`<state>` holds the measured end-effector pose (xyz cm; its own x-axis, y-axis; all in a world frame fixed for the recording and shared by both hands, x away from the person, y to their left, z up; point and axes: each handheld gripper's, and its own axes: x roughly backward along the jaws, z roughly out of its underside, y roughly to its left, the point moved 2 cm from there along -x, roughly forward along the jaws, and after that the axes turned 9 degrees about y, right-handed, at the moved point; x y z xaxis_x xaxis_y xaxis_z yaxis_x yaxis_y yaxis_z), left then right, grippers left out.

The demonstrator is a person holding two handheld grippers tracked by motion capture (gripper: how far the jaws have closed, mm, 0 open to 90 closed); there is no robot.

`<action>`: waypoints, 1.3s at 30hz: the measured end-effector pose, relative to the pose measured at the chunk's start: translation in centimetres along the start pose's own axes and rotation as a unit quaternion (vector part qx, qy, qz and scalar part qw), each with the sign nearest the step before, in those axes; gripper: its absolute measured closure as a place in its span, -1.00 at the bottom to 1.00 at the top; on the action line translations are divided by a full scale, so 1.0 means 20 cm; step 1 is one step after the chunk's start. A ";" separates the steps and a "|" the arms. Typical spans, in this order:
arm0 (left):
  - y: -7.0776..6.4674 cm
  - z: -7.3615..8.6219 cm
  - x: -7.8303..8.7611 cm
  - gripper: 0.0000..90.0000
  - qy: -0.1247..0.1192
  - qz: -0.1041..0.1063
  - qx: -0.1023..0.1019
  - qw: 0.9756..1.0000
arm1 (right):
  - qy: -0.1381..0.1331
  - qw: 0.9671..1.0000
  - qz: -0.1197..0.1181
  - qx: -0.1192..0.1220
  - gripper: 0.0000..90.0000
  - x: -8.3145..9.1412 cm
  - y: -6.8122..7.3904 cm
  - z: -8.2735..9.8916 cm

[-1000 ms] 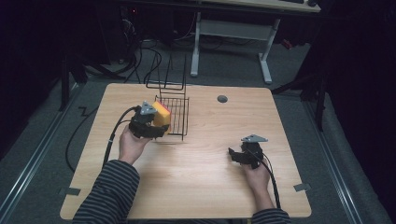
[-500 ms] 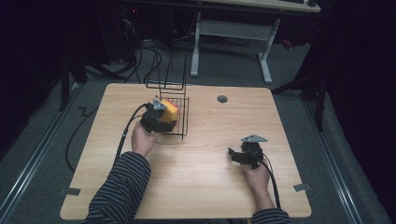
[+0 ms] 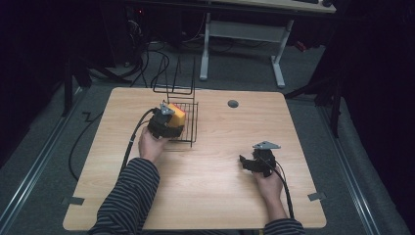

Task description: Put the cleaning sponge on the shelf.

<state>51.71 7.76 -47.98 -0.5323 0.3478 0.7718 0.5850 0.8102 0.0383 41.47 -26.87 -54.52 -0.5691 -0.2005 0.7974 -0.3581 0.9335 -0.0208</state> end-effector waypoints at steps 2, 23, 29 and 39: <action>0.00 0.00 0.00 -0.35 0.003 -0.003 -0.002 1.000 | 0.000 1.000 0.000 0.000 -0.34 0.00 0.00 0.00; 0.00 0.01 -0.04 -0.58 0.010 0.010 0.013 1.000 | -0.001 1.000 0.000 0.000 -0.34 0.00 0.00 0.00; 0.00 0.01 -0.04 -0.76 0.009 0.012 0.015 1.000 | -0.001 1.000 0.000 0.000 -0.34 0.00 0.00 0.00; -0.01 0.01 -0.01 -0.98 0.004 0.028 0.020 0.999 | -0.001 1.000 0.000 0.000 -0.34 0.00 0.00 0.00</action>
<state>51.65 7.57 -48.26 -0.4945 0.3887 0.7774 0.5885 0.8080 -0.0296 41.47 -26.87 -54.53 -0.5703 -0.2013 0.7964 -0.3578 0.9336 -0.0203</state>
